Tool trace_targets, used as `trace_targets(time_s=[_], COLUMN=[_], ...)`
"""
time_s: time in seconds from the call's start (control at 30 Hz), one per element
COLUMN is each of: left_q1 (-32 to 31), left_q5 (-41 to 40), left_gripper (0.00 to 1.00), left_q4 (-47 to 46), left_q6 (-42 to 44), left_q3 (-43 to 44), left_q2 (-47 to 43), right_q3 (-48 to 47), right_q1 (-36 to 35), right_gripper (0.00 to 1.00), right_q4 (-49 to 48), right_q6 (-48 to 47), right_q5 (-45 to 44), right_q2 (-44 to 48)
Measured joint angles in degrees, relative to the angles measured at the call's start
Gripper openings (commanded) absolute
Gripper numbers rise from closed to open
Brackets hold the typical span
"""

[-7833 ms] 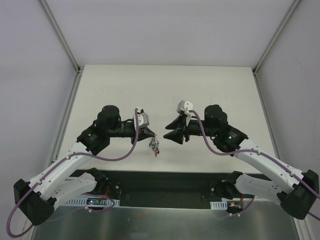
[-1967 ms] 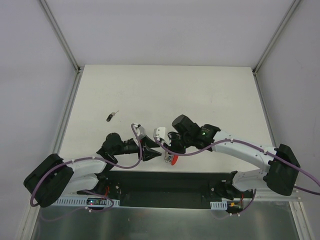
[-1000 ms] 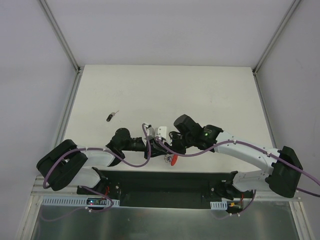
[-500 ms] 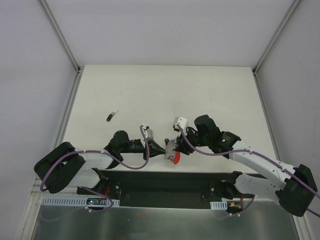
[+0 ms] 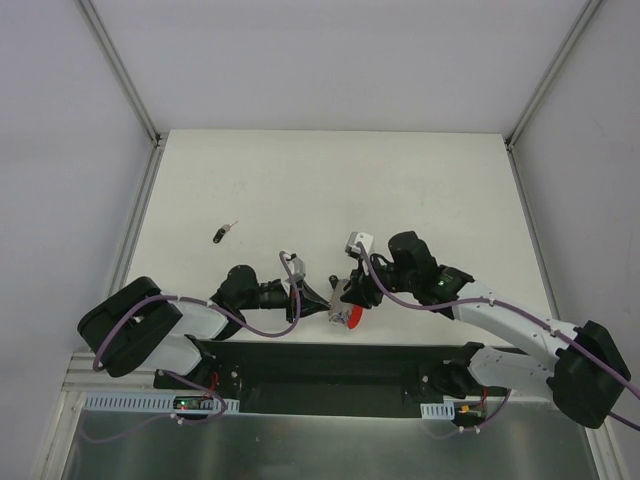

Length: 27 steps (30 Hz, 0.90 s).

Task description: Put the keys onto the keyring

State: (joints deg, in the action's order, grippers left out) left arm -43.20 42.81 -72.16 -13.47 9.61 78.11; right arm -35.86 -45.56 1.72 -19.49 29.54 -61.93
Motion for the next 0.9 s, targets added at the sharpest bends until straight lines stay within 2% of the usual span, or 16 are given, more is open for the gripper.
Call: trace_targets(time_s=[0.47,0.63,0.77,0.9], left_q1=[0.0,0.0,0.0,0.0], left_q5=[-2.78,-6.4,-8.5,-10.38], left_gripper=[0.0,0.0,0.0,0.04], left_q4=[-0.09,0.59,6.78,11.26], left_q6=[-0.59,1.18,3.21,4.09], left_q3=[-0.02,0.02,1.46,2.86], left_q2=[0.13,-0.42,-0.61,0.02], right_q3=[0.0,0.09,0.09,0.09], right_q1=[-0.02,0.0,0.0,0.0], right_gripper=[0.37,0.39,0.4,0.4], right_q4=[-3.65,-3.54,-2.32,-0.52], right_q6=[1.7,2.75,3.74,4.81], right_q5=[6.01,0.96,-5.2,-9.38], right_q2=[-5.62,-5.29,-4.15,-3.76])
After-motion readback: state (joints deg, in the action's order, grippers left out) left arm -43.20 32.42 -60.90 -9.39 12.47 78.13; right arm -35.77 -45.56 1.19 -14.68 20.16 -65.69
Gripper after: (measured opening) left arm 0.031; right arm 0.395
